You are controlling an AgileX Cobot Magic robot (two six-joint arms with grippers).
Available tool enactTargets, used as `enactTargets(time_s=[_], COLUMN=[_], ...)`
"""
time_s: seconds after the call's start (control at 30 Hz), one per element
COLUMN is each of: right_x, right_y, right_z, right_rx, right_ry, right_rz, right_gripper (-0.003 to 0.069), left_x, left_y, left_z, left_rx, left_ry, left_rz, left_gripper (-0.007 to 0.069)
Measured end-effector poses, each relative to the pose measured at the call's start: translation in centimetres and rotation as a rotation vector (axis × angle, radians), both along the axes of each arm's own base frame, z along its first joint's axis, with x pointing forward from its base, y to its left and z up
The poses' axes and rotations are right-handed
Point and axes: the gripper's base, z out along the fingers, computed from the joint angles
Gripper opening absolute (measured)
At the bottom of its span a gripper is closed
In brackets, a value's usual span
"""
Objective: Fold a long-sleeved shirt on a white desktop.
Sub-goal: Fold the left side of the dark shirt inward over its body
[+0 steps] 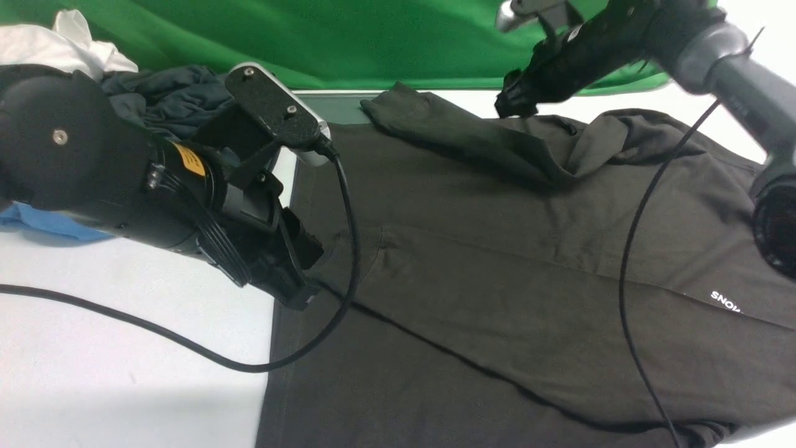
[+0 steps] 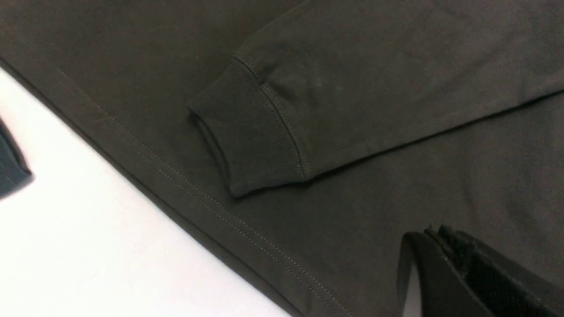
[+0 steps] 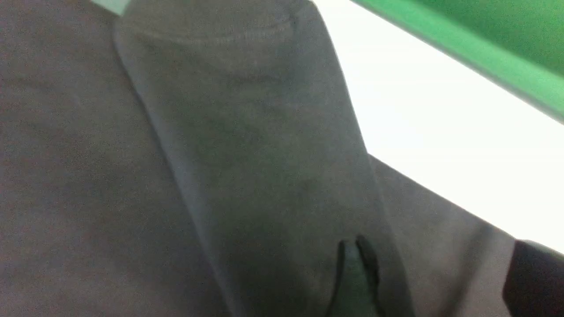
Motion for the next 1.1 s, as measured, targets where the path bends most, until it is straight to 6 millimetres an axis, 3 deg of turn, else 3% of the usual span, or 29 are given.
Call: enactTargets(time_s=[0.5,0.87,1.0,1.1], right_x=[1.1,1.0,1.0,1.1], right_y=[1.6,1.8,1.8,1.8], right_z=[-5.0,-5.2,-3.7,-2.3], right_rx=[-0.009,0.006,0.005,0.009], right_ry=[-0.045,-0.028,-0.048,-0.078], right_rz=[-0.007,-0.005,0.002,0.003], right_gripper=[0.0444,0.0146,0.0052,0.0042], left_x=[0.0,0.0,0.0,0.0], left_y=[-0.1,-0.1,-0.1,-0.1], left_z=[0.0,0.0,0.0,0.0], left_rx=[-0.011,-0.011,-0.011,-0.011], left_ry=[0.001,0.001,0.001,0.001], left_rz=[0.004,0.004,0.004,0.004], left_gripper=[0.0018,0.0018,0.0018,0.0018])
